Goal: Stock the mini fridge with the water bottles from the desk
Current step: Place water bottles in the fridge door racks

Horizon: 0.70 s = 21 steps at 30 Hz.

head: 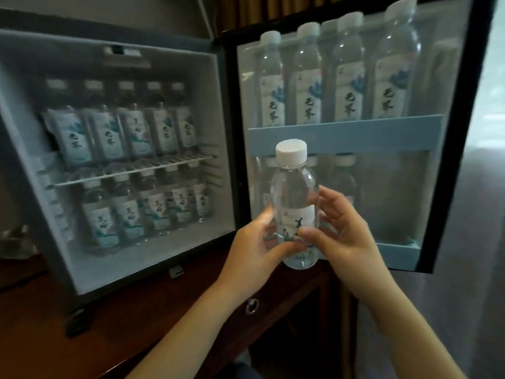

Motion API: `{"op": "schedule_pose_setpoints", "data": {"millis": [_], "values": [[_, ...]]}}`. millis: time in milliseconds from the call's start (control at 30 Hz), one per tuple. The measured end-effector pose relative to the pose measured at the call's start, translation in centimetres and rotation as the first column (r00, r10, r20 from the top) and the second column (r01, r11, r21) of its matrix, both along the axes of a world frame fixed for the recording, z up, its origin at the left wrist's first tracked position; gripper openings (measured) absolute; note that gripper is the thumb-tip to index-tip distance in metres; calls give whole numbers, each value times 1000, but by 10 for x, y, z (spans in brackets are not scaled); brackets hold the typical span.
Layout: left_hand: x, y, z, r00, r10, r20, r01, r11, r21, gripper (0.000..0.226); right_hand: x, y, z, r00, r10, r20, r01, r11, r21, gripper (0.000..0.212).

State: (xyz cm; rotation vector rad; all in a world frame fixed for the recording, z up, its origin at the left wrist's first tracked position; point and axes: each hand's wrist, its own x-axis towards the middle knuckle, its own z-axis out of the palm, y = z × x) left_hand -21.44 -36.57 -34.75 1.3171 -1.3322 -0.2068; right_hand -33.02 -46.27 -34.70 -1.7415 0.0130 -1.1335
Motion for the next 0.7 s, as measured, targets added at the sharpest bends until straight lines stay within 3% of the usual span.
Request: {"op": "schedule_pose_setpoints", "data": {"millis": [167,300,433,600,700], "values": [[-32,-57,1,998,9,61,-1,991,-130,57,-43,-32,5,990,-132,42,135,989,-57,53],[-50,-93,6,976,97,196,-54,975,-214,58,-66,-55,7,972,-234,37,236,968,-83,59],[-60,-118,2,972,120,201,-69,967,-244,53,-77,-74,6,959,-281,13,281,955,-93,63],[-51,-130,-11,849,333,411,-162,903,-398,63,-71,-89,-3,952,-305,-33,304,952,-37,65],[-48,-131,-14,713,479,512,-180,830,-527,59,-66,-95,-11,944,-321,-81,322,947,-2,64]]}}
